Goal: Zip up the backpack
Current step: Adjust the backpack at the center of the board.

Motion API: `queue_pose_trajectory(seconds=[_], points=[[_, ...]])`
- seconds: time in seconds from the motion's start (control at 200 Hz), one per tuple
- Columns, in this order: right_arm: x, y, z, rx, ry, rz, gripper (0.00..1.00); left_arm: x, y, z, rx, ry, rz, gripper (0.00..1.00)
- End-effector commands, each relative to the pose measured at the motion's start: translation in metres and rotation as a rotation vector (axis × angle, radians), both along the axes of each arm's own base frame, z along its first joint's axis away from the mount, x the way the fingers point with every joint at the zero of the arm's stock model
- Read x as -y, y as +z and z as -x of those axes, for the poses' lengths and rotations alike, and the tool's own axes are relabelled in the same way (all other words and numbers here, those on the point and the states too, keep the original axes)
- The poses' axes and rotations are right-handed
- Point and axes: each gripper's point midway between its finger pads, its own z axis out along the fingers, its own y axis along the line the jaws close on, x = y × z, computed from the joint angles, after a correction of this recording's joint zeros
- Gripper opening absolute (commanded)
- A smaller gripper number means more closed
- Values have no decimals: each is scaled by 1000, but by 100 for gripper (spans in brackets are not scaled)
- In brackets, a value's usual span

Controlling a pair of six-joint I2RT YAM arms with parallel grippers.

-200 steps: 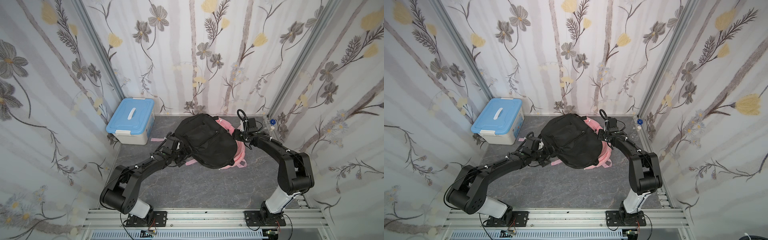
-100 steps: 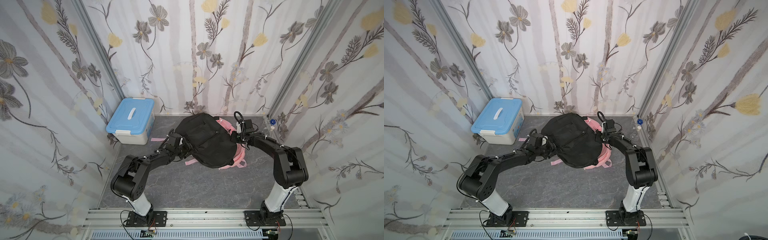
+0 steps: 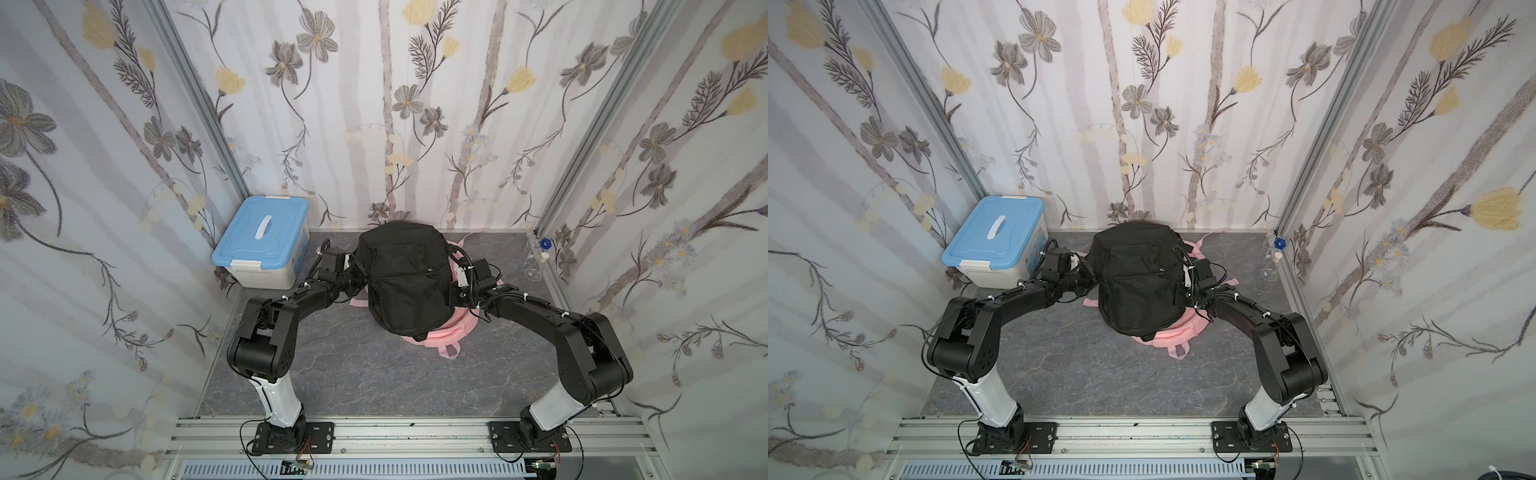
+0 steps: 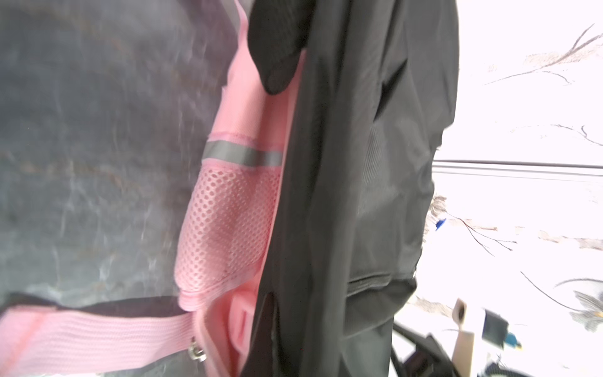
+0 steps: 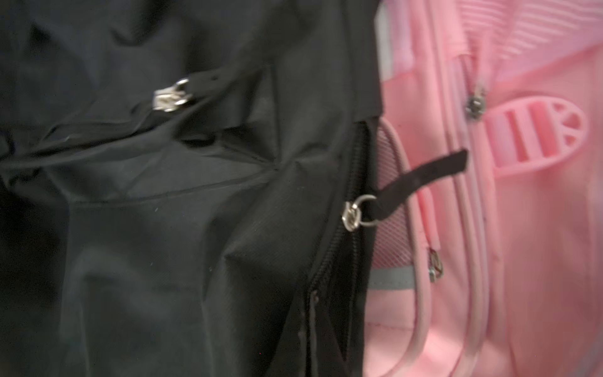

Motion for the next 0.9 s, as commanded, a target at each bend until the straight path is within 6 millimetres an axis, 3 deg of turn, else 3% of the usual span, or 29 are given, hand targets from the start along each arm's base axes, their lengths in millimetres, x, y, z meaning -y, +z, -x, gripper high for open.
queue_pose_trajectory(seconds=[0.0, 0.025, 0.04, 0.07, 0.105, 0.135, 0.205, 0.26, 0.335, 0.455, 0.644, 0.899], points=[[-34, -1, 39, -125, 106, -91, 0, -2, 11, -18, 49, 15, -23, 22], [-36, -1, 42, -134, 111, -96, 0, -2, 11, -19, 43, 14, -25, 34], [-36, -1, 43, -138, 112, -99, 0, -2, 10, -20, 39, 15, -29, 50], [-35, 14, 43, -107, 113, -119, 2, -3, 8, -19, 25, 19, -39, 66], [-28, 24, 40, -88, 99, -119, 10, -4, 6, -16, 18, 21, -44, 76], [-19, 33, 37, -68, 72, -116, 23, -5, 7, -13, 19, 22, -49, 83], [5, 56, 25, 0, 5, -120, 47, -13, 6, -2, -1, 38, -93, 92], [24, 68, 16, 50, -49, -99, 55, -20, 9, 10, -12, 47, -133, 95], [45, 67, 2, 69, -111, -65, 57, -26, 13, 31, -38, 46, -189, 97], [49, 51, -10, 37, -139, -111, 57, -18, 19, 65, -75, 3, -211, 99], [59, 39, -6, 16, -163, -140, 57, 9, 0, 117, -191, -76, -139, 100], [84, 41, 1, 21, -197, -66, 57, 25, -9, 160, -292, -107, -66, 100]])
